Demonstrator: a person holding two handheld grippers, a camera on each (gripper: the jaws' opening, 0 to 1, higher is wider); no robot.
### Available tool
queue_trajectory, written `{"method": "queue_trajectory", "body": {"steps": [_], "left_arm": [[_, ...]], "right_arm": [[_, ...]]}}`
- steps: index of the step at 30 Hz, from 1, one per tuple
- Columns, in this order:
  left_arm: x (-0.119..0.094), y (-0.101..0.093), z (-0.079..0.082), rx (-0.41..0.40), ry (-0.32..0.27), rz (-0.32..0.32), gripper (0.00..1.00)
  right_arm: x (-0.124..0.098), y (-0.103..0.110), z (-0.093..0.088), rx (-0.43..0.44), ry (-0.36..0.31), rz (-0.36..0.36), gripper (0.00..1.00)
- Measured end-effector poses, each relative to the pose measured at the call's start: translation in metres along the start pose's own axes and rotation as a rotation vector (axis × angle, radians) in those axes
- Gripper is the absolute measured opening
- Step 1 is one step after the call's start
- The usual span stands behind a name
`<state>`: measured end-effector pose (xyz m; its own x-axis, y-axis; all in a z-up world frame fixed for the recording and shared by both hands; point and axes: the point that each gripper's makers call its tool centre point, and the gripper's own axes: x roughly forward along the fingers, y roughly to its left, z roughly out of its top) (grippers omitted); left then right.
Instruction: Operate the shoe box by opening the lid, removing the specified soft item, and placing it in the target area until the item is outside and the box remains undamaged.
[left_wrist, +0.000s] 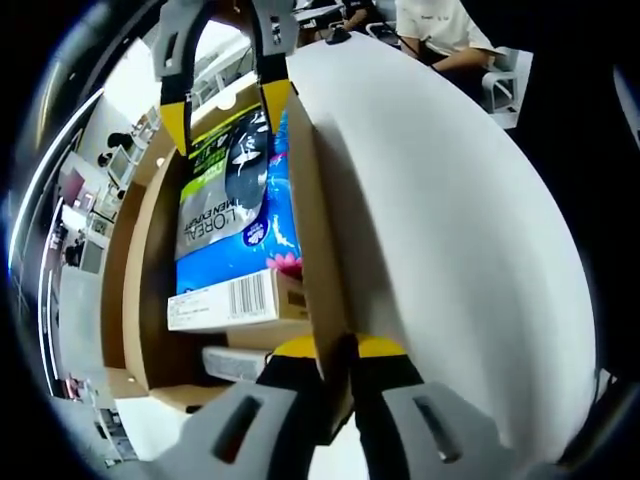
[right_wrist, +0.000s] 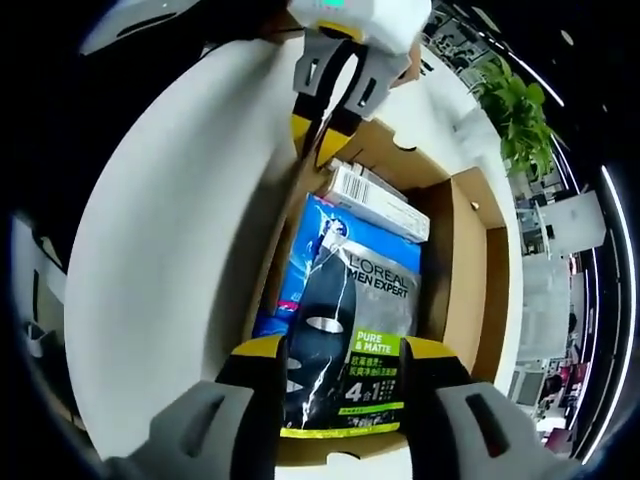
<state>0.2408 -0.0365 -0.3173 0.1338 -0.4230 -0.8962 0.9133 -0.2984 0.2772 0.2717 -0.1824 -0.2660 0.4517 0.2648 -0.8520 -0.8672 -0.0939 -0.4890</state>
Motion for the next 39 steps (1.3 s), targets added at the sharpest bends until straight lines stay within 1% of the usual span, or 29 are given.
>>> {"method": "queue_trajectory", "body": {"steps": [8,14,19,25,28,32,33,35,39], "left_arm": [[0.000,0.001,-0.001,0.002,-0.001,-0.001,0.08],[0.000,0.001,-0.002,0.002,-0.002,-0.001,0.08],[0.000,0.002,-0.002,0.005,-0.001,0.000,0.08],[0.000,0.002,-0.002,0.008,0.002,0.001,0.08],[0.000,0.002,-0.002,0.008,0.002,0.001,0.08],[-0.001,0.002,-0.002,0.008,0.001,0.001,0.08],[-0.001,0.002,-0.002,0.008,0.000,0.000,0.08],[-0.001,0.002,-0.002,0.007,0.000,0.000,0.08],[-0.001,0.002,-0.003,0.007,0.002,0.001,0.08]], "right_arm": [[0.006,0.000,0.000,0.010,0.003,-0.009,0.44],[0.007,-0.002,-0.002,0.018,0.009,-0.068,0.43],[0.011,0.002,-0.004,0.042,0.006,-0.104,0.37],[0.009,0.000,-0.005,0.064,0.006,-0.139,0.37],[0.009,-0.003,-0.006,0.066,0.010,-0.156,0.39],[0.004,-0.012,-0.007,0.070,0.023,-0.232,0.49],[0.003,-0.014,-0.007,0.067,0.026,-0.250,0.50],[0.002,-0.013,-0.006,0.064,0.025,-0.260,0.50],[-0.003,-0.017,-0.006,0.065,0.030,-0.303,0.52]]}}
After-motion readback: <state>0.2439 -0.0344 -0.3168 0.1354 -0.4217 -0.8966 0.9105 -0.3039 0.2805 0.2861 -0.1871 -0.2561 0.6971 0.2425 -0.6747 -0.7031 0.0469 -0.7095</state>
